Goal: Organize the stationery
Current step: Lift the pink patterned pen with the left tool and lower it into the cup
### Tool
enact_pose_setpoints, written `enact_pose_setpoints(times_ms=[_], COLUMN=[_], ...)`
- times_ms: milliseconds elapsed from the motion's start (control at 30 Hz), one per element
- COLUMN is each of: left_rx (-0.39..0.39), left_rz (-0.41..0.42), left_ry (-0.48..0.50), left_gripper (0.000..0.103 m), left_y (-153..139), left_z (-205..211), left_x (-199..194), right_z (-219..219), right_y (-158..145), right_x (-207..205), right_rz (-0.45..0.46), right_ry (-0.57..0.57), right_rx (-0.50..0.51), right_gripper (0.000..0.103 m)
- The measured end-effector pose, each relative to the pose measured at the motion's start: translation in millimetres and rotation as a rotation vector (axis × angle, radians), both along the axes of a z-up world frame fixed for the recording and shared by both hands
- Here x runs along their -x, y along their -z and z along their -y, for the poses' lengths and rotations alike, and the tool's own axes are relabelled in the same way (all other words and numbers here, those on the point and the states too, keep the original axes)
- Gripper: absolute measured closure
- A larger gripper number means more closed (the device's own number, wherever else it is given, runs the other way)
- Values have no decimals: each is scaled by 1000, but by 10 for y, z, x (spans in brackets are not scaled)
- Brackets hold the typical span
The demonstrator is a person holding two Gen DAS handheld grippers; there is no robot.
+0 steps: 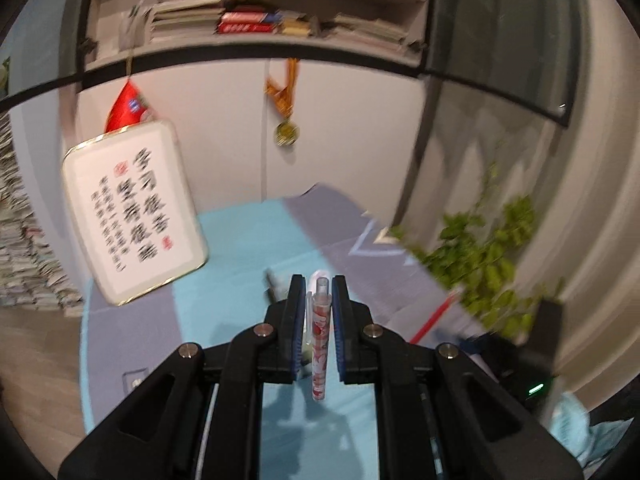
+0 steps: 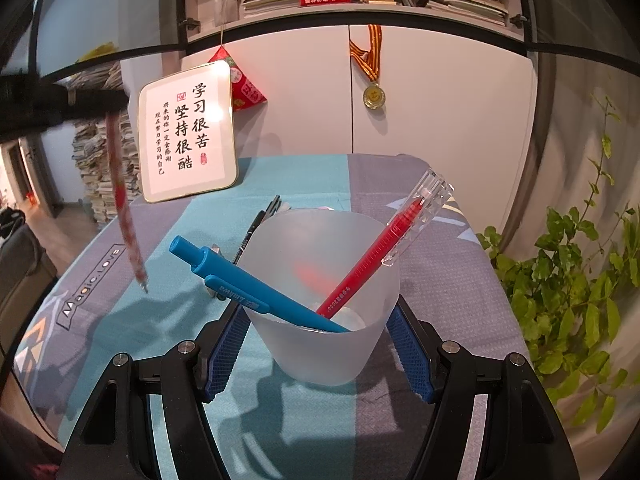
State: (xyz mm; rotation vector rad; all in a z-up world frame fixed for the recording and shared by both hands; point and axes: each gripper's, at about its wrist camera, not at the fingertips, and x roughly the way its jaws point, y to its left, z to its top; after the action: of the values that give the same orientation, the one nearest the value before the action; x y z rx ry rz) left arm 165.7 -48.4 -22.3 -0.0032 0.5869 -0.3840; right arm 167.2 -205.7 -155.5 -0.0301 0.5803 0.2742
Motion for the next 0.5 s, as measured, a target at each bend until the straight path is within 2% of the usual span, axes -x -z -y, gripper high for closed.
enact_pose_setpoints(times_ms=[167, 300, 400, 500], left_rx=[56, 83, 98, 57], left_rz=[60, 119, 89, 78], left_ry=[85, 117, 147, 143], left_gripper=[92, 92, 92, 92], left_y=[-239, -360, -327, -193], left_z=[266, 435, 557, 666], left_x=[97, 134, 60, -13], right_z=[-2, -2, -18, -30], right_y=[0, 6, 9, 15], right_x=[-2, -5, 5, 6], right_rz=[2, 3, 8, 17], right_ry=[-2, -3, -6, -10], right_rx=[-1, -2, 6, 12], right_gripper=[32, 32, 32, 32])
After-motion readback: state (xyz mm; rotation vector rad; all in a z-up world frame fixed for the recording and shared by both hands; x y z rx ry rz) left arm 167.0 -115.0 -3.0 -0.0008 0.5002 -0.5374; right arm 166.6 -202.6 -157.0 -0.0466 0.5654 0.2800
